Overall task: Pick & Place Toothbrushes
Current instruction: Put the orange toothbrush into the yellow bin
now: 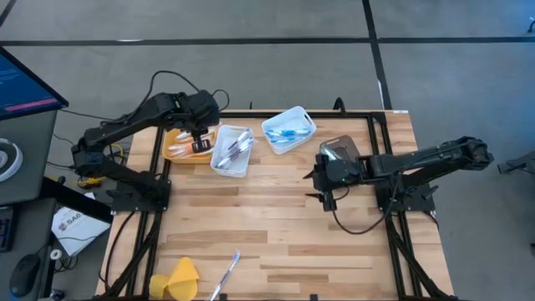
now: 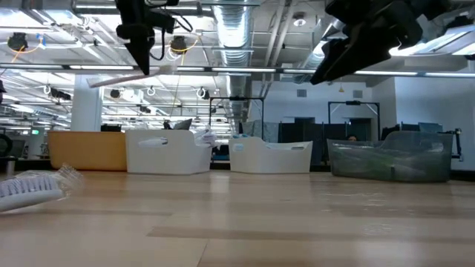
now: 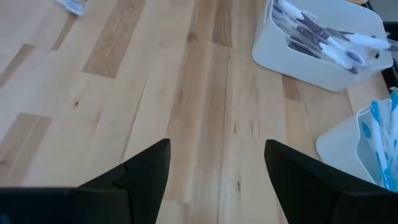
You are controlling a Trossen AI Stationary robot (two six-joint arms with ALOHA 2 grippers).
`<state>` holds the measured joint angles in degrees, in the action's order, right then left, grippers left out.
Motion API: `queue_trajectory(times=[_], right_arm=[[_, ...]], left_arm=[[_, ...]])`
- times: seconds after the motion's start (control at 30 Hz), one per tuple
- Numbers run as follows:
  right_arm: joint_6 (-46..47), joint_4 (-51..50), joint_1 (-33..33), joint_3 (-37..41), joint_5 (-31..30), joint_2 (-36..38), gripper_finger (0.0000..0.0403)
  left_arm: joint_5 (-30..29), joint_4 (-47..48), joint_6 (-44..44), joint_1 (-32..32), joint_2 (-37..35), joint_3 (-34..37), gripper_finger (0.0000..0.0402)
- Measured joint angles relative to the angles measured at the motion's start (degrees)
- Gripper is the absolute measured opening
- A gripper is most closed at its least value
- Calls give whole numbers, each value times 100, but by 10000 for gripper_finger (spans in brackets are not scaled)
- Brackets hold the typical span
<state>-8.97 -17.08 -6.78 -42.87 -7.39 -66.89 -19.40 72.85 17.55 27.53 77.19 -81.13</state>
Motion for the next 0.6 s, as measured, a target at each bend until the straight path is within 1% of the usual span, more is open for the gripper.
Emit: queue_trajectory(times=[0.13,0.37,0.5,0.6], right_arm=[[1,14,-34,0,2,0,255],[47,44,-34,0,2,2,255],[46,44,-34,0,2,2,255],[46,44,-18,0,2,2,255]], left_arm=[[30,-123,186,183,0,314,0],[86,-350,206,611,0,991,0],[189,-614,220,736,2,1400,0],[265,-852,392,738,2,1662,0]])
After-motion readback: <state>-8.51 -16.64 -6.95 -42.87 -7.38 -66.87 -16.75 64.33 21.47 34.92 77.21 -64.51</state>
